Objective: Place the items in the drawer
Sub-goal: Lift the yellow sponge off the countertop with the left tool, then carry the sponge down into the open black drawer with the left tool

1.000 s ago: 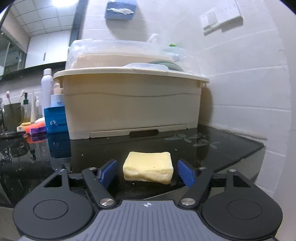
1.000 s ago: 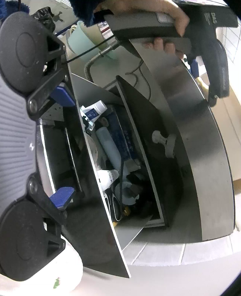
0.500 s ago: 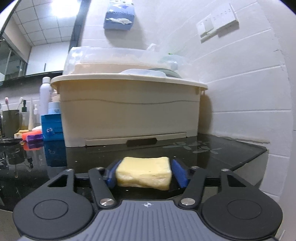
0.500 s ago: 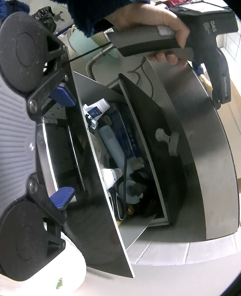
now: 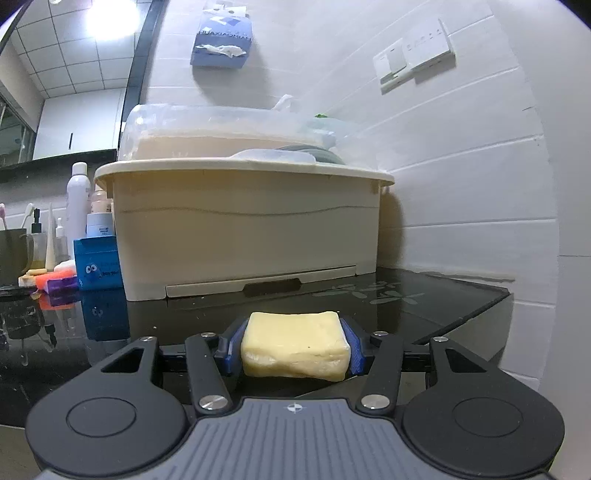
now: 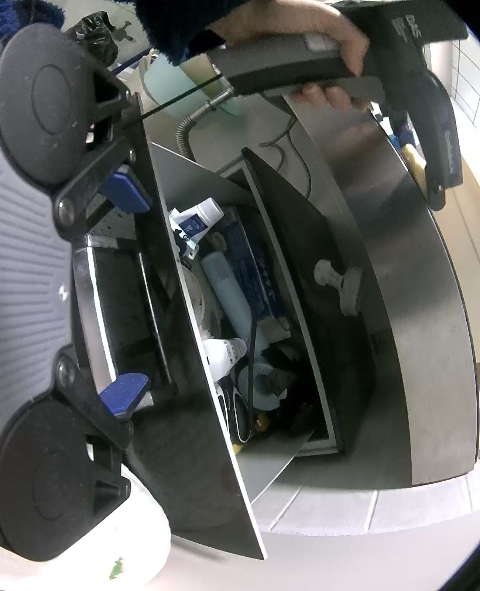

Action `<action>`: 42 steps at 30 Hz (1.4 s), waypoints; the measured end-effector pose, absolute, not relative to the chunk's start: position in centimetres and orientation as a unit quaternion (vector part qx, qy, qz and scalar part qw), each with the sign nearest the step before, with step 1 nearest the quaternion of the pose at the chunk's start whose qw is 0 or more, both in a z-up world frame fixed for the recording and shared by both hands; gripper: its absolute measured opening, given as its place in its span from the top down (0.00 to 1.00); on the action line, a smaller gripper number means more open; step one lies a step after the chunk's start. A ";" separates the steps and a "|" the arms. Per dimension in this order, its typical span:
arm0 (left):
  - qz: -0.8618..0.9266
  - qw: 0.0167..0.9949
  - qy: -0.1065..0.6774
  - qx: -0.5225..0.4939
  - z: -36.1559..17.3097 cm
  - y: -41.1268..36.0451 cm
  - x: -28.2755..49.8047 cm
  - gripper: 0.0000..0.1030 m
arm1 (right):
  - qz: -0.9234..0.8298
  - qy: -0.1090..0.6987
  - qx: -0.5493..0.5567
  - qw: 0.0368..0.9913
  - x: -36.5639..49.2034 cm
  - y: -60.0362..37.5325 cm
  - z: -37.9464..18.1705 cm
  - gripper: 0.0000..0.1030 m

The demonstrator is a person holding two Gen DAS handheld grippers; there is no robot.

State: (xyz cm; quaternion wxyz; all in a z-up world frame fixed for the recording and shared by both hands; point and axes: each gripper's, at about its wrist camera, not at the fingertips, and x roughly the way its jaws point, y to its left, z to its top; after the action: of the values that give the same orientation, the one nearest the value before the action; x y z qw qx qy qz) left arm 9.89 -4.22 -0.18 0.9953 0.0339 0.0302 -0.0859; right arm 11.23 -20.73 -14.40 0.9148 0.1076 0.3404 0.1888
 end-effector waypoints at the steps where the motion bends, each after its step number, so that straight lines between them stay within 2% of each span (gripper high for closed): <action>1: -0.090 0.995 0.030 0.033 0.0 -4.1 9.6 0.50 | 0.189 0.341 0.108 0.915 11.3 -20.7 -14.4 0.08; 7: -0.107 0.993 0.027 0.049 1.0 -4.1 8.3 0.50 | 0.191 0.341 0.106 0.914 11.3 -20.6 -14.4 0.08; 18: -0.196 0.974 0.069 0.090 1.5 -5.9 4.9 0.50 | 0.188 0.332 0.116 0.917 11.1 -21.1 -14.2 0.08; 28: -0.204 0.956 0.193 0.086 -3.6 -5.3 4.5 0.50 | 0.186 0.332 0.129 0.916 11.2 -21.5 -14.4 0.08; 42: -0.108 0.927 0.359 0.030 -12.9 -2.4 12.1 0.50 | 0.187 0.336 0.126 0.914 11.4 -21.4 -14.6 0.08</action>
State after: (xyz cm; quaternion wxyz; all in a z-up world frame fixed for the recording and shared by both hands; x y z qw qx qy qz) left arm 12.07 -2.44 -12.91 0.9267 0.0295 0.3587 -0.1077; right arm 11.38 -21.38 -14.64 0.9145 0.1256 0.3364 0.1866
